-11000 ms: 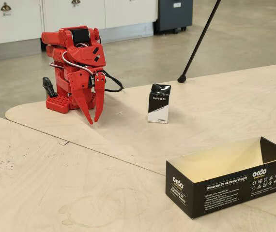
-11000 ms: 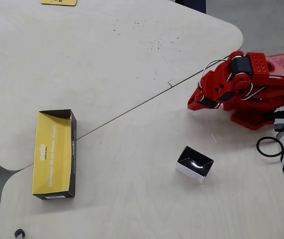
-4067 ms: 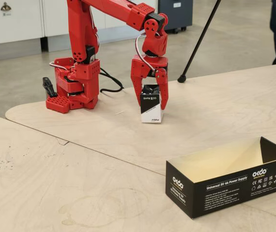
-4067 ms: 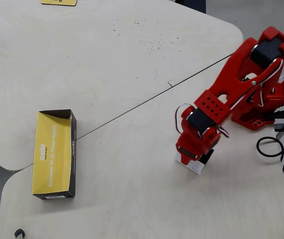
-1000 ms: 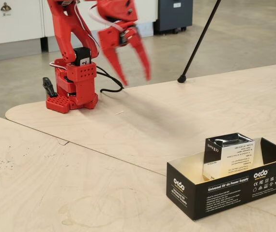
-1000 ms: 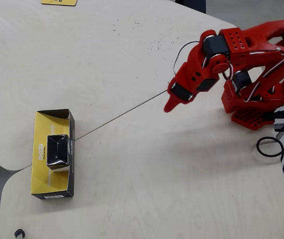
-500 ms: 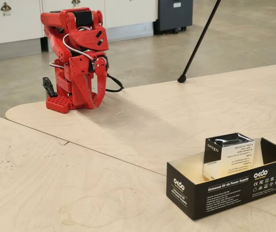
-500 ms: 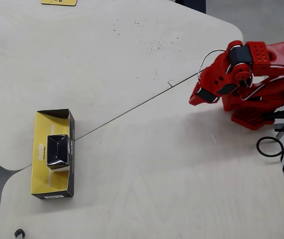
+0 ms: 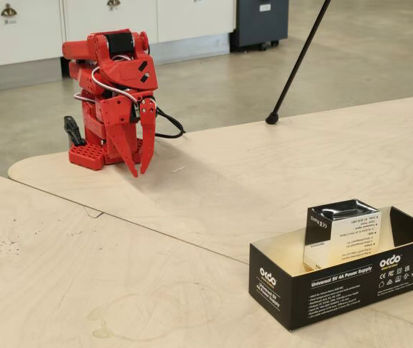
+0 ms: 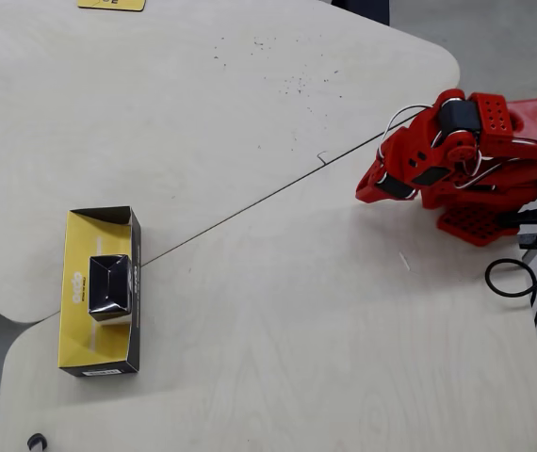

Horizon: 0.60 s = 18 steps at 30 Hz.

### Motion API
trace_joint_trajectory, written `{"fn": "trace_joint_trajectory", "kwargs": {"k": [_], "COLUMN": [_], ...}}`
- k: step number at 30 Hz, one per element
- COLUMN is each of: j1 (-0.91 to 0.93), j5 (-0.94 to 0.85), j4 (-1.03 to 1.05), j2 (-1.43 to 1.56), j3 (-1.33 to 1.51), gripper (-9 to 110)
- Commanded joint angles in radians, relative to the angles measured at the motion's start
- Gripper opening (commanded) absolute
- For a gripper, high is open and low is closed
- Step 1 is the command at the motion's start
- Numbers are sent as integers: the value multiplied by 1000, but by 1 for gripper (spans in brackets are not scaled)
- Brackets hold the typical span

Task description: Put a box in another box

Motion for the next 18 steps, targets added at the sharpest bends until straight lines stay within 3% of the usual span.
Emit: {"fn": "trace_joint_trajectory", "kwargs": {"k": [1, 18], "j1": [34, 38], "j5": [-67, -95], "j4": [17, 9], "j2": [28, 28], "j3": [44, 63], "gripper": [-1, 0]}}
